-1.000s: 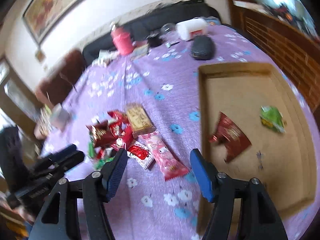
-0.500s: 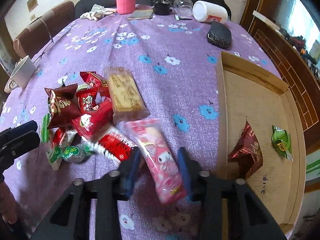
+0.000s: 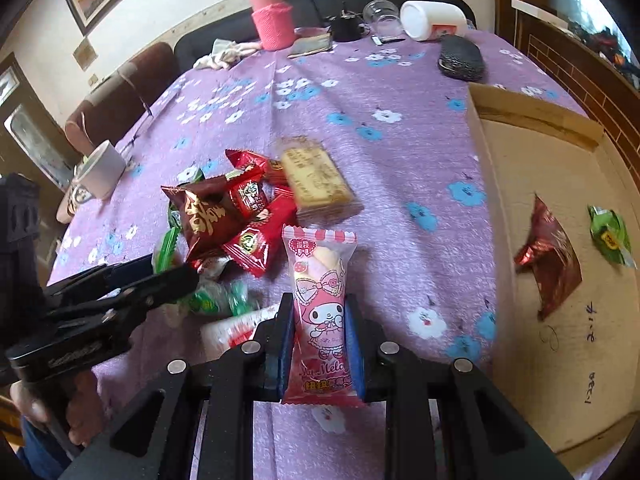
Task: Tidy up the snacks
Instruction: 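Grasp the green-striped snack packet with the left gripper while the right gripper holds the pink bar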
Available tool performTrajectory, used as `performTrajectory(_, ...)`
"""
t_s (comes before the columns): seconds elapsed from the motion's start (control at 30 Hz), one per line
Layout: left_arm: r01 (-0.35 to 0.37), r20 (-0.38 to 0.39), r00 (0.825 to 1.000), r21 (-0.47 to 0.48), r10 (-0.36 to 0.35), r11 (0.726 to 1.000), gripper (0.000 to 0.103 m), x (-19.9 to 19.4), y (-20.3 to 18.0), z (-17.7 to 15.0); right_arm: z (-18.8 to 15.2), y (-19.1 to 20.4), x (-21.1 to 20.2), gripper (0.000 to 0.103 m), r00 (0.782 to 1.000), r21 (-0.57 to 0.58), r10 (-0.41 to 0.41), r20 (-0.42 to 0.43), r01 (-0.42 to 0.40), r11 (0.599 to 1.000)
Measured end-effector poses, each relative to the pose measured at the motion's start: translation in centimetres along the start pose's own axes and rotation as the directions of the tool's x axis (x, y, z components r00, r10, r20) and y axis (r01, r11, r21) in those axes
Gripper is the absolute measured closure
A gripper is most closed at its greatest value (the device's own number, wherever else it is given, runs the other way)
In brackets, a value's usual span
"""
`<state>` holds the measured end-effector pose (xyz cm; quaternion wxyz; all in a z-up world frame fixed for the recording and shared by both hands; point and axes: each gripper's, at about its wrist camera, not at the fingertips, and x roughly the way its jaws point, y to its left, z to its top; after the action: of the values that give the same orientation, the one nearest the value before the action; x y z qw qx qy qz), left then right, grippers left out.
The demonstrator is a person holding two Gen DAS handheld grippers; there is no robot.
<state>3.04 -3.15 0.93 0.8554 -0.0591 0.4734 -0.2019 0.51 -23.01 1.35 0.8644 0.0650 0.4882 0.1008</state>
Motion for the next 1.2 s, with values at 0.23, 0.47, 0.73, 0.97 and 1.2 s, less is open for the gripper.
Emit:
performTrajectory(0.23, -0.004, 0.020, 1.000, 0.010, 0.003, 1.000, 0.081, -0.3, -0.1, -0.1, -0.8, -0.6, -0.3, 0.078, 0.999, 0.034, 0.034, 0.024, -0.035, 0.999)
performTrajectory(0.47, 0.011, 0.040, 0.999, -0.005, -0.010, 1.000, 0.081, -0.9, 0.2, -0.2, -1.2, -0.6, -0.8, 0.078, 0.998, 0.044, 0.044, 0.041, -0.045, 0.998)
performTrajectory(0.73, 0.030, 0.081, 0.996, -0.008, -0.030, 1.000, 0.081, -2.1, 0.2, -0.1, -1.3, -0.3, -1.3, 0.078, 0.997, 0.053, 0.053, 0.058, -0.056, 0.997)
performTrajectory(0.97, 0.057, 0.118, 0.991, 0.020, -0.059, 0.998, 0.081, -2.9, -0.5, -0.2, -1.7, 0.1, -1.8, 0.078, 0.993, 0.069, 0.087, 0.083, -0.093, 0.993)
performTrajectory(1.2, 0.067, 0.120, 0.990, 0.043, -0.072, 0.997, 0.081, -3.0, -1.1, -0.3, -2.1, 0.4, -2.0, 0.078, 0.991, 0.075, 0.103, 0.087, -0.109, 0.991)
